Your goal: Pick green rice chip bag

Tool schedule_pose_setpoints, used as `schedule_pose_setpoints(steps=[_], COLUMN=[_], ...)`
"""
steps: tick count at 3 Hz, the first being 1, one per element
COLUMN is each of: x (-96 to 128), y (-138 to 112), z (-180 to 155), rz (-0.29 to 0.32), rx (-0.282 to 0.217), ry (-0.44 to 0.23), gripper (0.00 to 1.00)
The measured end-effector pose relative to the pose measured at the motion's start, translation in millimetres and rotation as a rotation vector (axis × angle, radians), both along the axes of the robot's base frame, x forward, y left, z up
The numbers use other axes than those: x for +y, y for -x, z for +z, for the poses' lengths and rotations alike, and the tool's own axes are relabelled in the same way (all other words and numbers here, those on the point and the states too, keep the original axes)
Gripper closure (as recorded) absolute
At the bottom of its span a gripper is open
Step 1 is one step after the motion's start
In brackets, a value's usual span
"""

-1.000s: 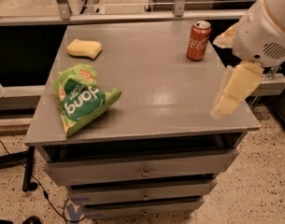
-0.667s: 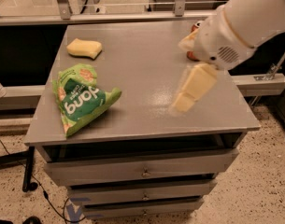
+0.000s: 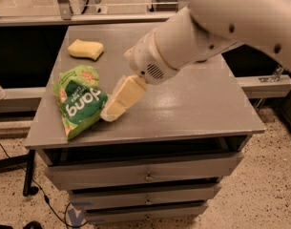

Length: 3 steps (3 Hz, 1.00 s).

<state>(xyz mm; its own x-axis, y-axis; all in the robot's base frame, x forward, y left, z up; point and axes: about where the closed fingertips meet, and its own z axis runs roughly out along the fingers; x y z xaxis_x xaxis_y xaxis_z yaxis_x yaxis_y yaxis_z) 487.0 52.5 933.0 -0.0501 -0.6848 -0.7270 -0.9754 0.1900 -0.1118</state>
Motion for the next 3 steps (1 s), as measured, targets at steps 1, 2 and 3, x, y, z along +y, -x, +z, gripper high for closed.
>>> schedule_pose_setpoints(steps=[1, 2, 3], x=[44.3, 77.8, 99.9], y=[-5.4, -8.2, -18.4], z=[-19.9, -39.5, -54.8], rz=[0.011, 0.020, 0.023], rx=[0.015, 0.033, 0.033], ry=[-0.057, -0.087, -0.095], gripper=[0.00, 0.00, 0.00])
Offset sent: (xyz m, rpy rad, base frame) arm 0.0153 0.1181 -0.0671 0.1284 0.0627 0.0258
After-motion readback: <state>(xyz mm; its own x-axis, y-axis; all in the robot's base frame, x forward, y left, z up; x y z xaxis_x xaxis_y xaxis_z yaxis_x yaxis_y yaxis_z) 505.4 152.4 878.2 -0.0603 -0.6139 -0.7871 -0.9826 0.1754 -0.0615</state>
